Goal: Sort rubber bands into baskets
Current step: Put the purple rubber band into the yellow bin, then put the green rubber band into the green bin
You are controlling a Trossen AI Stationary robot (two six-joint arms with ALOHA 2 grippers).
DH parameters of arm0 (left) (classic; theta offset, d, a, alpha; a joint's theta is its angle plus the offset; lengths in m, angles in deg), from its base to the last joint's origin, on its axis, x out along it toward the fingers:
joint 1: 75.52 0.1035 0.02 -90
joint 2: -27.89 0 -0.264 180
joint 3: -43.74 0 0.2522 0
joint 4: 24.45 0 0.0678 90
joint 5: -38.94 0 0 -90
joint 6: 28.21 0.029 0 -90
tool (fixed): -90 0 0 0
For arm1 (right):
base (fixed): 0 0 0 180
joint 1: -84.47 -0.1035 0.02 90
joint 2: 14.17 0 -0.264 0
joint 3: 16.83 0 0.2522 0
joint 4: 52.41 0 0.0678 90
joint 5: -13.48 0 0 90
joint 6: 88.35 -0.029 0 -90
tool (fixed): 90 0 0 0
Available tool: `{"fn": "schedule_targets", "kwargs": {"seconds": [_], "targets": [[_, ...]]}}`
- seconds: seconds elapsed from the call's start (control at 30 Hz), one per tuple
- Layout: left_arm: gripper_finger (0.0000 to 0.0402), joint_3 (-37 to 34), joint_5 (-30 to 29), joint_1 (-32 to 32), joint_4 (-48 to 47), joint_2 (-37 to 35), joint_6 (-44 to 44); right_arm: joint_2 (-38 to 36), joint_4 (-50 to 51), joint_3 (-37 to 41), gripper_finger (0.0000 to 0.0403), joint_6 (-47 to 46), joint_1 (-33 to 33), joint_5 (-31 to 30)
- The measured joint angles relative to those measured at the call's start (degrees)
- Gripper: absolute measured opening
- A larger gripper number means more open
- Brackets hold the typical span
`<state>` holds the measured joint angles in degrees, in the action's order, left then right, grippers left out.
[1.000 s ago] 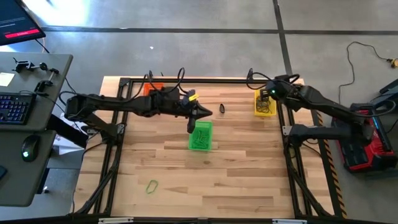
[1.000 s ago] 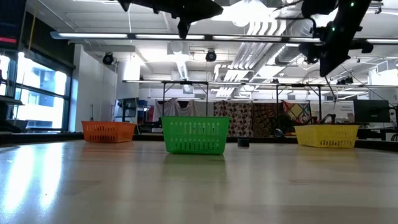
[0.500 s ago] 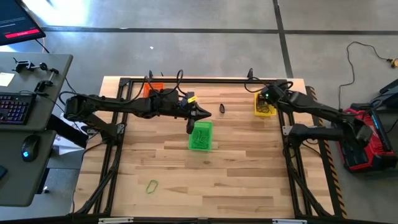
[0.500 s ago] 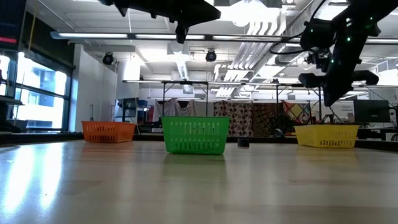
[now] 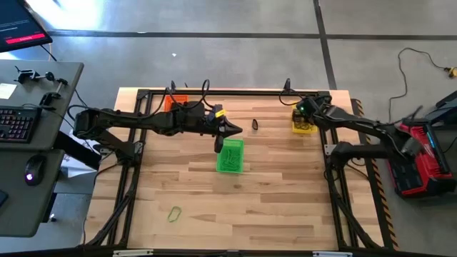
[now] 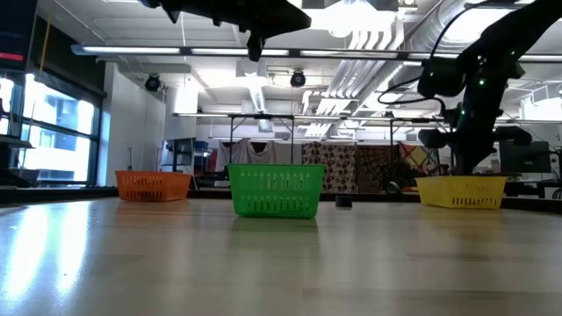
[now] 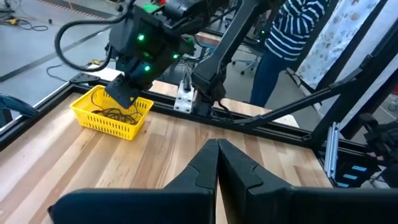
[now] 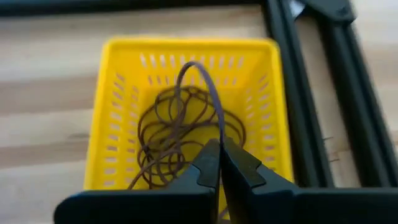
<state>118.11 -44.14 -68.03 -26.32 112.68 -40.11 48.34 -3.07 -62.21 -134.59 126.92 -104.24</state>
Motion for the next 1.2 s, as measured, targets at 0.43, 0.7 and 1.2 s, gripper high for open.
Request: {"fn": "schedule_targets", "kwargs": {"seconds": [0.43,0.7,1.2], "targets": [[0.0000,0.01,-0.04,0.07,-0.03,0.00,0.04,6.72,-0.13,-0.37,0.0053,2.83,1.75,8.51],[0.0000,0.01,-0.11,0.81,-0.30,0.00,-0.07,6.70,5.56,-7.39,0.0161,6.32,2.35,7.94],[0.0000,0.08,1.77,-4.37,-22.51,-8.32,2.41,6.24,7.77,-24.58,0.0188,22.38,-0.85,13.24]]}}
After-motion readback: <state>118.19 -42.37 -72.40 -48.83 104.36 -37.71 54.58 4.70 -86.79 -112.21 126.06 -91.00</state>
